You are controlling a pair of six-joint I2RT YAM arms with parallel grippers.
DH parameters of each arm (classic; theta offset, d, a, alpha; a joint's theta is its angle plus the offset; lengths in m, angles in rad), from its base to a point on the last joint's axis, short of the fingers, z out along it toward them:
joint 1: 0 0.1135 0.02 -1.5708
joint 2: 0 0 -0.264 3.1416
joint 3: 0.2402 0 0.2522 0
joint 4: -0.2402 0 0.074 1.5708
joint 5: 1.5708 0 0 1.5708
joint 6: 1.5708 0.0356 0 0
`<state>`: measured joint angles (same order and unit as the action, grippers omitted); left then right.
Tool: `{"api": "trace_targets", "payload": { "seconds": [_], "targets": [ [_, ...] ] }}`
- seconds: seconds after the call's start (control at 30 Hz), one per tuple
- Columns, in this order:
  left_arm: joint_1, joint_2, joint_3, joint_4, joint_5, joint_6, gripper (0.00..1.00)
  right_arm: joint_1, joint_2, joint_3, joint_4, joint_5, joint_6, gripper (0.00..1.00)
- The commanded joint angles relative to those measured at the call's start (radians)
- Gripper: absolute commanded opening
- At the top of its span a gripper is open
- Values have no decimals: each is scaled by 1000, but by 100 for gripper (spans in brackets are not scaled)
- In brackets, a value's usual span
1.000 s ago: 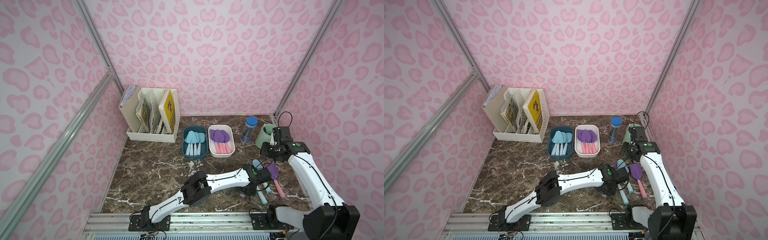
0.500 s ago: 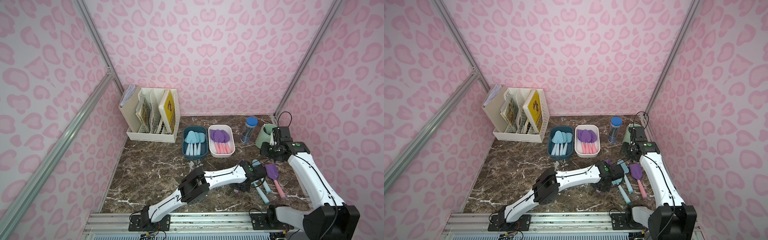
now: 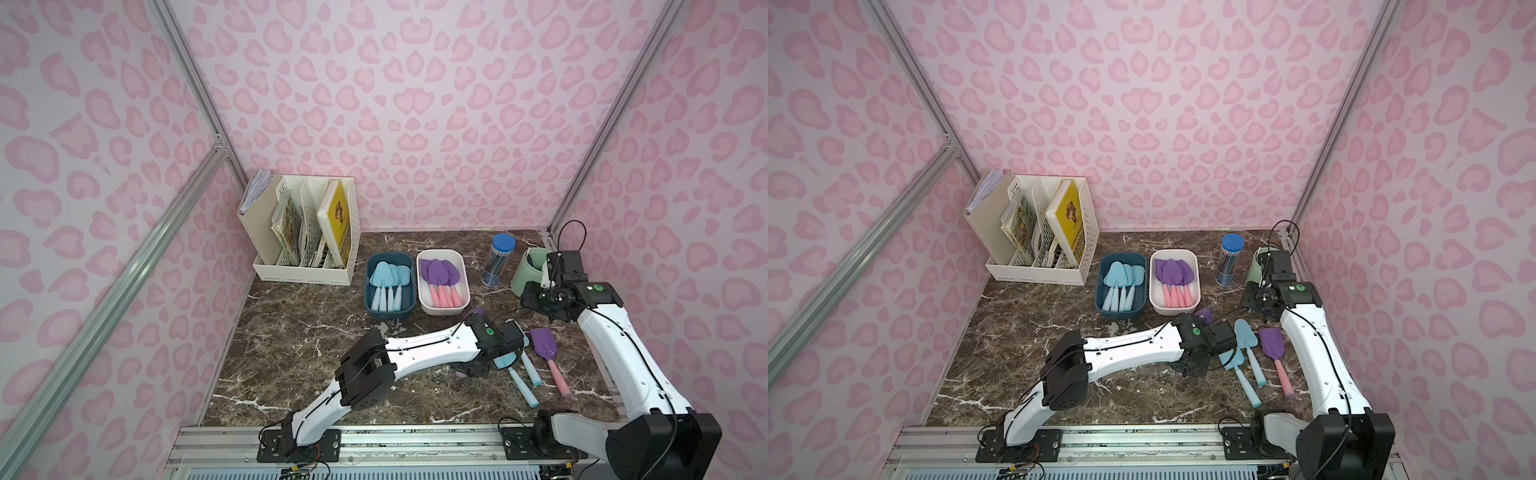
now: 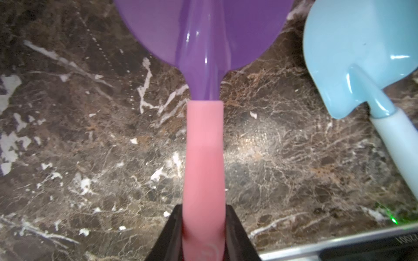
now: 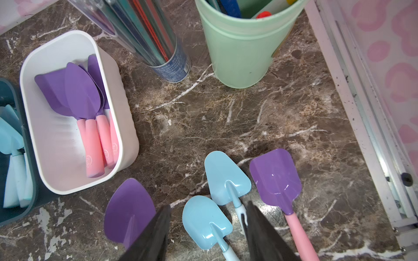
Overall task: Sort the small shovels by color and place them into the storage box
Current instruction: Pick up the shovel from the center of the board, then place the shovel in the storage box.
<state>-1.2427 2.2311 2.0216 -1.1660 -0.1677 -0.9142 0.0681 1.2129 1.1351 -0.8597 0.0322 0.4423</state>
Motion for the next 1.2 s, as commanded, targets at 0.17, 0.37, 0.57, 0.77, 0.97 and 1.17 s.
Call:
{"api": "trace_targets", "payload": {
  "seconds": [0.17,0.37,0.57,0.77,0.97,1.17],
  "targets": [
    [73,-80,61,-110,-44,44,25,1,6,30,-13,-32,8,58],
    [200,-55,183,-108,0,93,25,5,11,33,-18,-42,9,58],
    [283,27,295,-28,54,96,25,30,33,51,-21,-47,6,58],
    [353,97,316,111,136,96,25,48,42,55,-24,-60,13,58],
    [410,199,433,154,148,77,26,62,32,51,-19,-63,22,58],
    [433,286,512,154,170,51,27,63,31,41,-18,-61,15,58]
  ]
}}
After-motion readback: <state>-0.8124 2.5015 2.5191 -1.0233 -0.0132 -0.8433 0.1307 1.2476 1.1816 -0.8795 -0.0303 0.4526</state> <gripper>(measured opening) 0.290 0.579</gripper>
